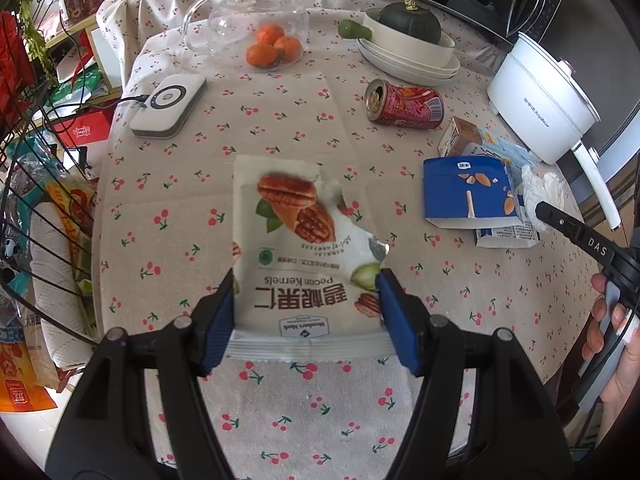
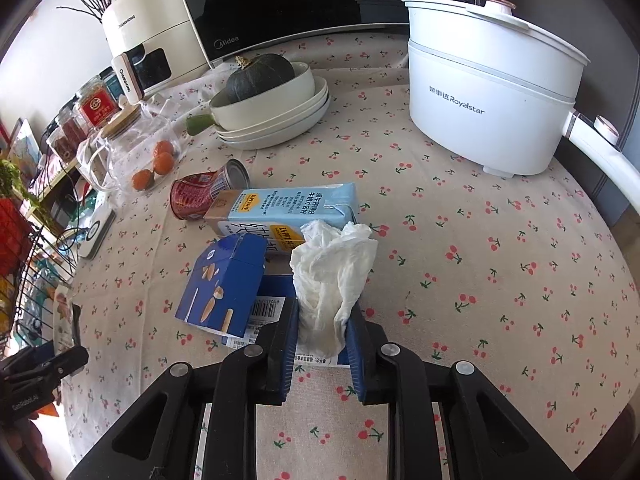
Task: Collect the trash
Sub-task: 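Grasp the white pecan snack bag with the left gripper while the right gripper grasps the white tissue, then carry the snack bag and tissue over the bin and open both grippers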
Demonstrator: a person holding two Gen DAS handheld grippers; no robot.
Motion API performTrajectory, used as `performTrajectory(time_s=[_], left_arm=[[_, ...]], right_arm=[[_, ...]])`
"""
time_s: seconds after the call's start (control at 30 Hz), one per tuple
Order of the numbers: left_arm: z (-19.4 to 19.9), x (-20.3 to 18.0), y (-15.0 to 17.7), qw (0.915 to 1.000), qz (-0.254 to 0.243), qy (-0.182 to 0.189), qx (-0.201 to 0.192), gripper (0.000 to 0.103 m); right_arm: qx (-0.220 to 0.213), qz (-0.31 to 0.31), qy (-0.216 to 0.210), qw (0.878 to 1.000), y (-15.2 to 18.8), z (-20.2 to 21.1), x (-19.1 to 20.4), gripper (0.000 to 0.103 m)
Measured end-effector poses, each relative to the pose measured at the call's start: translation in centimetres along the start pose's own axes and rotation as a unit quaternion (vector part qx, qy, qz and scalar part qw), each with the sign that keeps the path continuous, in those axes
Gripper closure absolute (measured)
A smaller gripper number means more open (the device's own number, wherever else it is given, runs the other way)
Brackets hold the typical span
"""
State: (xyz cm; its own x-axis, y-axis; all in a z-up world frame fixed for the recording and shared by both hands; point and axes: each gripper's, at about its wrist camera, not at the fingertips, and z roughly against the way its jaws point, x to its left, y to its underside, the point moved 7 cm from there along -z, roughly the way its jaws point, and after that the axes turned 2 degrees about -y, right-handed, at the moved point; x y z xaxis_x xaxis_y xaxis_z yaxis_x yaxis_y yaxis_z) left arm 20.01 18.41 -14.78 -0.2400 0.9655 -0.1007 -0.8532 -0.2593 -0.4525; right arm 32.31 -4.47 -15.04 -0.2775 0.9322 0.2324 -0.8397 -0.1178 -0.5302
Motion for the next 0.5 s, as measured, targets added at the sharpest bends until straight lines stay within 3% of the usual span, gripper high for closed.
performTrajectory(time_s=[0.5], left_arm=[[3.1, -2.3, 1.0, 0.9990, -0.021, 0.034, -0.018, 0.035]], right_arm=[[-0.014, -0.011, -0.014, 1.000, 1.8, 7.2, -2.0, 0.084]])
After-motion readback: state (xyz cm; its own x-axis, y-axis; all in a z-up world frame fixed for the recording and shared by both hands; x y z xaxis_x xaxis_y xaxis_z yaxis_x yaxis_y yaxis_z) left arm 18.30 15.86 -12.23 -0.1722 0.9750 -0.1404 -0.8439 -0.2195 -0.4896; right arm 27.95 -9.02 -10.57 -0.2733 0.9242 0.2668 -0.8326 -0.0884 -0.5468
